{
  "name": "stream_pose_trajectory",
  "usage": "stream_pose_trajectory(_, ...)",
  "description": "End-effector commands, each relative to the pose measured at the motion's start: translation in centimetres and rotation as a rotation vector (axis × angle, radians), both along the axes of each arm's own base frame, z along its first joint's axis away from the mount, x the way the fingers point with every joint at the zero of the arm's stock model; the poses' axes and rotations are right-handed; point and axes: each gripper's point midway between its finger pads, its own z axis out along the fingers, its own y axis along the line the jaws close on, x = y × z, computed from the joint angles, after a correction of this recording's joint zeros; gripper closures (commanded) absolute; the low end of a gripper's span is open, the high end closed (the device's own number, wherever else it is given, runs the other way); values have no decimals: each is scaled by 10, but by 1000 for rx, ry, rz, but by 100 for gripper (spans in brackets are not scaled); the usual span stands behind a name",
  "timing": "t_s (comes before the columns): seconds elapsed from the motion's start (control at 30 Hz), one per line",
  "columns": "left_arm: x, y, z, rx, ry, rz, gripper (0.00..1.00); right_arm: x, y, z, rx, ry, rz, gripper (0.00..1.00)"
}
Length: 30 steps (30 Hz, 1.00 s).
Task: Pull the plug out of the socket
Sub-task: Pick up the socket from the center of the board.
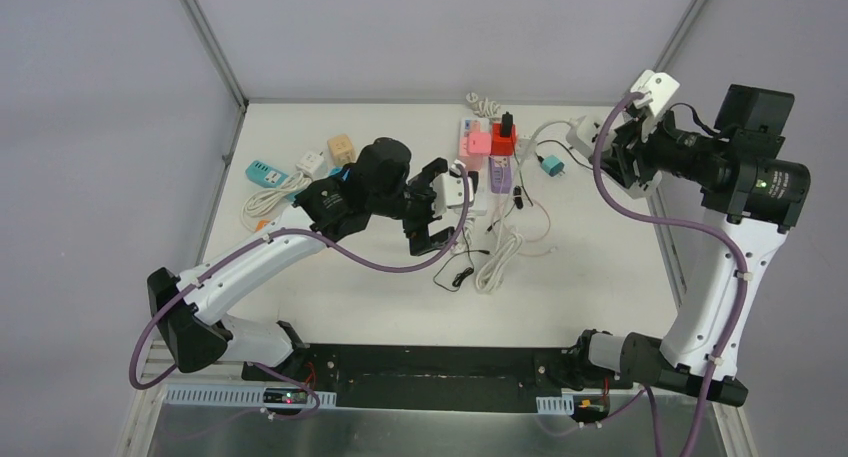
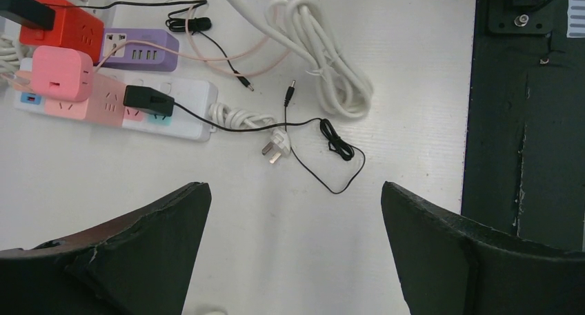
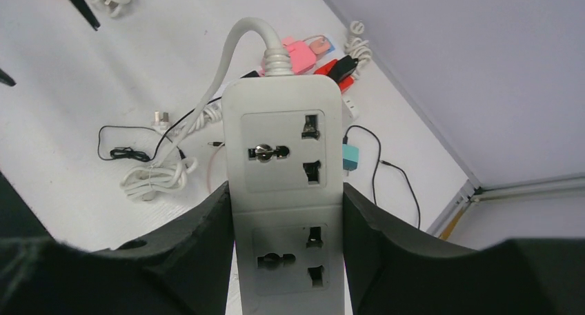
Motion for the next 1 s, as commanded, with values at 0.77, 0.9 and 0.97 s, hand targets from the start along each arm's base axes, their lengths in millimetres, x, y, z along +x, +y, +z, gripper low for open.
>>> stream_pose_trajectory(0.77,-11,7,20,-45,-70,-27,1,42,-114,109,-43,-310,-684,100)
stream_pose_trajectory(0.9,-11,6,20,-44,-70,-28,1,42,-117,112,-33,-318,-688,100)
stream_pose_trajectory(0.97,-10,6,20,-44,-69,-28,1,42,-121,113,-38,-323,-704,100)
